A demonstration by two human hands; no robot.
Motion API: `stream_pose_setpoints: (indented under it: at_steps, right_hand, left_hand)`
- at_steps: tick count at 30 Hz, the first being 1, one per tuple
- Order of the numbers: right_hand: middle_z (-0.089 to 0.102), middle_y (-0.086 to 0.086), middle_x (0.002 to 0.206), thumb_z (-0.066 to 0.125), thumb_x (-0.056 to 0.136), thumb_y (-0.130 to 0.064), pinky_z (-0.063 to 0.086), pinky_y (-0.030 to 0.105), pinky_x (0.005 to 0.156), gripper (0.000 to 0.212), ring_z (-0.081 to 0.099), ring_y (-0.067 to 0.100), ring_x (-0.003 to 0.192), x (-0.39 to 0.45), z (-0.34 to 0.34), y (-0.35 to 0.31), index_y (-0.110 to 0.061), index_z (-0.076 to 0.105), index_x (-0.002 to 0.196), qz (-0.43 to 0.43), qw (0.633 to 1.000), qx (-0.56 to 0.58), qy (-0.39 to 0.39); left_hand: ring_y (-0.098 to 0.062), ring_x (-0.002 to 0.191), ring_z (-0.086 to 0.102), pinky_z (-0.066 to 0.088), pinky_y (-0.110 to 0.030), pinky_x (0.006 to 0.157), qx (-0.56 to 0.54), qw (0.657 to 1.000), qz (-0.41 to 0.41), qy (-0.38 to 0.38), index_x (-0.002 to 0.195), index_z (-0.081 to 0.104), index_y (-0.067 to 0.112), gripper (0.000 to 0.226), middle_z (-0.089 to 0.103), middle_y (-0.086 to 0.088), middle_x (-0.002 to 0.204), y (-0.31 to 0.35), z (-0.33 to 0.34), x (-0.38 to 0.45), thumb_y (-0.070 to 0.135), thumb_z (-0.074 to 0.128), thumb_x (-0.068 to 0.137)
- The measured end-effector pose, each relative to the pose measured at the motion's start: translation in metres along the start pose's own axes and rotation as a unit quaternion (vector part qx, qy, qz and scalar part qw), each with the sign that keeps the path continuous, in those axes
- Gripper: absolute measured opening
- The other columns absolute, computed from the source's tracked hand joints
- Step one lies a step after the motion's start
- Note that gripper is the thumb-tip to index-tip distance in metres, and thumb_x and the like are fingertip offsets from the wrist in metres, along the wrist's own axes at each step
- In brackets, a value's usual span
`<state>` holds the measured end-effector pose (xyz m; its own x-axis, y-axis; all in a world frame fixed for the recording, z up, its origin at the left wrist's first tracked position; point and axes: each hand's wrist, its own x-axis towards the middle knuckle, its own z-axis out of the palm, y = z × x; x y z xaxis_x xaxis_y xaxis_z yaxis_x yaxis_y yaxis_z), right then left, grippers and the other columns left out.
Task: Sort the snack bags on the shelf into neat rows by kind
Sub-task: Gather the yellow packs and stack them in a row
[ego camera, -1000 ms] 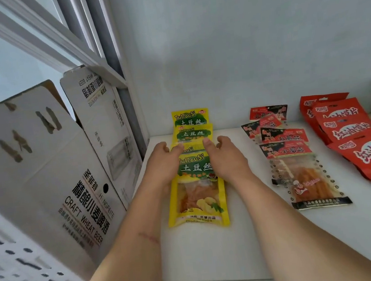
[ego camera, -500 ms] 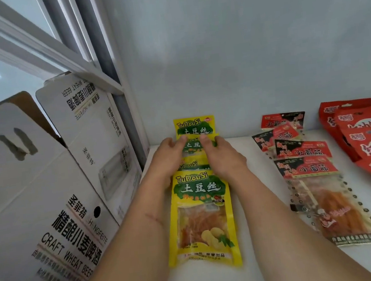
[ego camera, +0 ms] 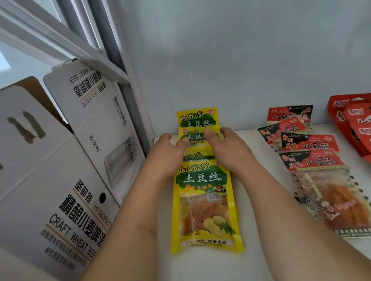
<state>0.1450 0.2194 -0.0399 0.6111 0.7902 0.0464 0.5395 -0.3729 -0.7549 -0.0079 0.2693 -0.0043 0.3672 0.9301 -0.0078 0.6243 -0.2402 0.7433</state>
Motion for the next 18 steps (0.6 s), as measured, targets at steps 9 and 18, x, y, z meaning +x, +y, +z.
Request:
stream_pose_setpoints:
  at_steps: [9, 18]
  right_hand:
    - [0.022, 0.003, 0.162, 0.033, 0.094, -0.068, 0.027, 0.05, 0.115, 0.07, 0.03, 0.029, 0.145, -0.001, -0.002, -0.003, -0.029, 0.033, 0.152, -0.072, 0.984, -0.146, -0.078]
    - [0.036, 0.005, 0.155, 0.033, 0.097, -0.063, 0.029, 0.047, 0.11, 0.06, 0.037, 0.032, 0.138, -0.01, 0.003, 0.001, -0.032, 0.04, 0.148, -0.068, 0.979, -0.179, -0.065]
  left_hand:
    - [-0.024, 0.141, 0.033, 0.033, -0.039, 0.111, 0.27, 0.96, 0.08, -0.016, 0.154, 0.024, 0.031, 0.064, 0.026, 0.002, 0.159, -0.028, 0.017, -0.113, 0.063, 0.029, 0.099]
    - [-0.023, 0.141, 0.033, 0.036, -0.038, 0.11, 0.288, 0.954, 0.082, -0.026, 0.154, 0.031, 0.033, 0.061, 0.033, 0.004, 0.157, -0.032, 0.021, -0.103, 0.062, 0.029, 0.1]
